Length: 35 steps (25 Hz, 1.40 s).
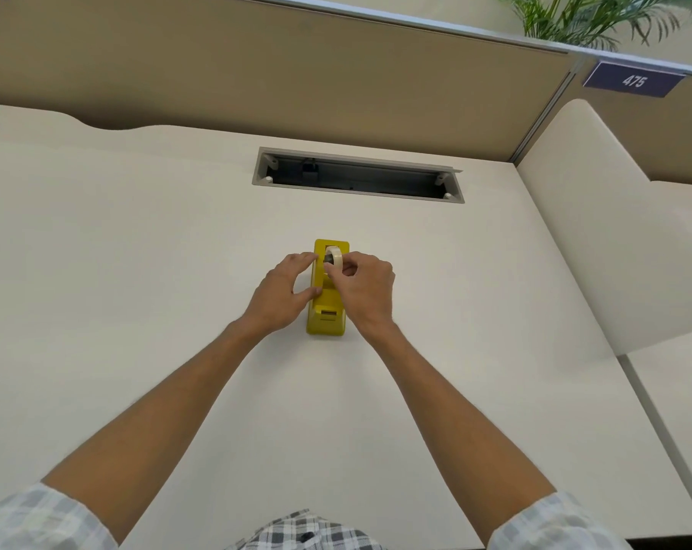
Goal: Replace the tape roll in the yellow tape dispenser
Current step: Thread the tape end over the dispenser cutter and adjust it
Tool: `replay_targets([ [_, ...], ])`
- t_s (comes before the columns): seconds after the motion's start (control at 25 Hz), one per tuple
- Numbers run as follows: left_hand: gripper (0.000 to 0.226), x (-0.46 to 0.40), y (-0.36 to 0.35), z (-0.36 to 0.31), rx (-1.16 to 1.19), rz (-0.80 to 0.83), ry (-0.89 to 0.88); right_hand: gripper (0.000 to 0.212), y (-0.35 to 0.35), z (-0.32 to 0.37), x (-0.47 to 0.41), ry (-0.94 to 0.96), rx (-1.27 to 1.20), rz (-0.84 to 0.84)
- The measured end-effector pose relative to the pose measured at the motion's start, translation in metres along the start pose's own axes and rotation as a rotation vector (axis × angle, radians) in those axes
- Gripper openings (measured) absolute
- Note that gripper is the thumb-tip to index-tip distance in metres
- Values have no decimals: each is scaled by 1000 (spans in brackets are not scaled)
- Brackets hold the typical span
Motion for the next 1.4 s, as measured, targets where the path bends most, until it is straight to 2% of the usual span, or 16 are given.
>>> replay_targets([
  [0.16, 57, 1, 1, 1, -48, -19, 1, 24, -7, 2, 0, 29, 67, -30],
  [0.48, 56, 0, -1, -3, -227, -33, 10, 17, -14, 4, -6, 59, 182, 12],
  [0.72, 56, 2, -2, -6, -261, -40, 11, 23, -16, 2, -16, 57, 275, 65],
  [1.0, 57, 2, -2, -8, -283, -27, 8, 30, -15, 1, -18, 84, 264, 103],
  [1.2, 56, 1, -2, -8, -283, -27, 3, 24, -14, 3, -18, 149, 373, 191],
  [1.4, 54, 2, -2, -6, -257, -34, -12, 28, -10, -2, -7, 182, 381, 196],
])
Point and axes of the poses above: each hand's wrist, its own x-axis away from the middle knuckle, its own y-axis out of the back of the hand, z = x × y, the point moved 2 cm from there along -x, towards the middle knuckle, and after that the axes turned 6 degrees about -z, right-handed, at the moved point
